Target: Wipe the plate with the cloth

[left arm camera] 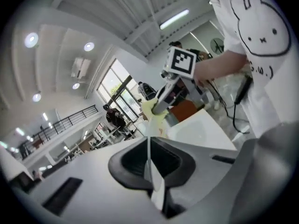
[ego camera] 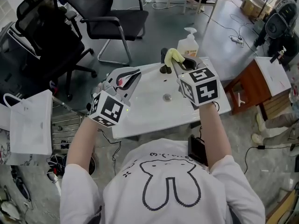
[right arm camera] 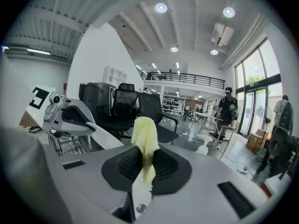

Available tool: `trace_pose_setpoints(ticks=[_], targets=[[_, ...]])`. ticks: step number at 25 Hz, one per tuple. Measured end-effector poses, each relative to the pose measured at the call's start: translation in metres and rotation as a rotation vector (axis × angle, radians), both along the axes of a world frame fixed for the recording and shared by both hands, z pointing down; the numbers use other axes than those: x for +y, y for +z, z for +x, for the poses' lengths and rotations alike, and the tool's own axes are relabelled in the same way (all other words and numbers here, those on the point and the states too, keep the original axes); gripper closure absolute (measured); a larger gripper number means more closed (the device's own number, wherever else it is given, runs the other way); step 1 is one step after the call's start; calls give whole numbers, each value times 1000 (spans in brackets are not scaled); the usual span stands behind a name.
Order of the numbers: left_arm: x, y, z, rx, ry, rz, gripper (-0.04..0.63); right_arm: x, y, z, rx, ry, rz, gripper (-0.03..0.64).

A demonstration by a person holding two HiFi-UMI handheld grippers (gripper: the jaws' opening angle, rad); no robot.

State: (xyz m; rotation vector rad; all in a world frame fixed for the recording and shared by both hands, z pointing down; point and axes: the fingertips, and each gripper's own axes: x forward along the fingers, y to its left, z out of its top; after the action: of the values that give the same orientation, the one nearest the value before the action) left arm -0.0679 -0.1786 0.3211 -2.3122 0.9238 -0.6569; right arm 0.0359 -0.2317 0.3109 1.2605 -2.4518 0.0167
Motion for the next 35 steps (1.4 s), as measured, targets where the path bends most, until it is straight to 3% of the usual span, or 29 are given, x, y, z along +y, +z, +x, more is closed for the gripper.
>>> trace_pose_setpoints(ticks=[7, 11, 14, 19, 23, 26, 35], targets=[[-7, 12, 8, -467, 63, 347, 577, 21, -27, -29, -39, -141, 25, 568], [-11, 11, 11, -613, 94, 527, 577, 34, -25, -54, -25, -246, 12, 568], [-12, 8, 13, -659, 102, 622, 577, 42, -19, -68, -5, -305, 10, 568], [-14, 4, 16, -711, 104, 713, 577, 48, -12, -83, 20, -374, 11, 568], [-10, 1, 19, -724, 125, 755, 577, 48, -6, -81, 27, -420, -7, 568], [-9, 6, 17, -731, 126, 758, 575, 46, 4, -73, 114, -442, -11, 568], [-6, 3, 13, -707, 129, 786, 572, -2, 28, -43, 285, -368, -60, 568]])
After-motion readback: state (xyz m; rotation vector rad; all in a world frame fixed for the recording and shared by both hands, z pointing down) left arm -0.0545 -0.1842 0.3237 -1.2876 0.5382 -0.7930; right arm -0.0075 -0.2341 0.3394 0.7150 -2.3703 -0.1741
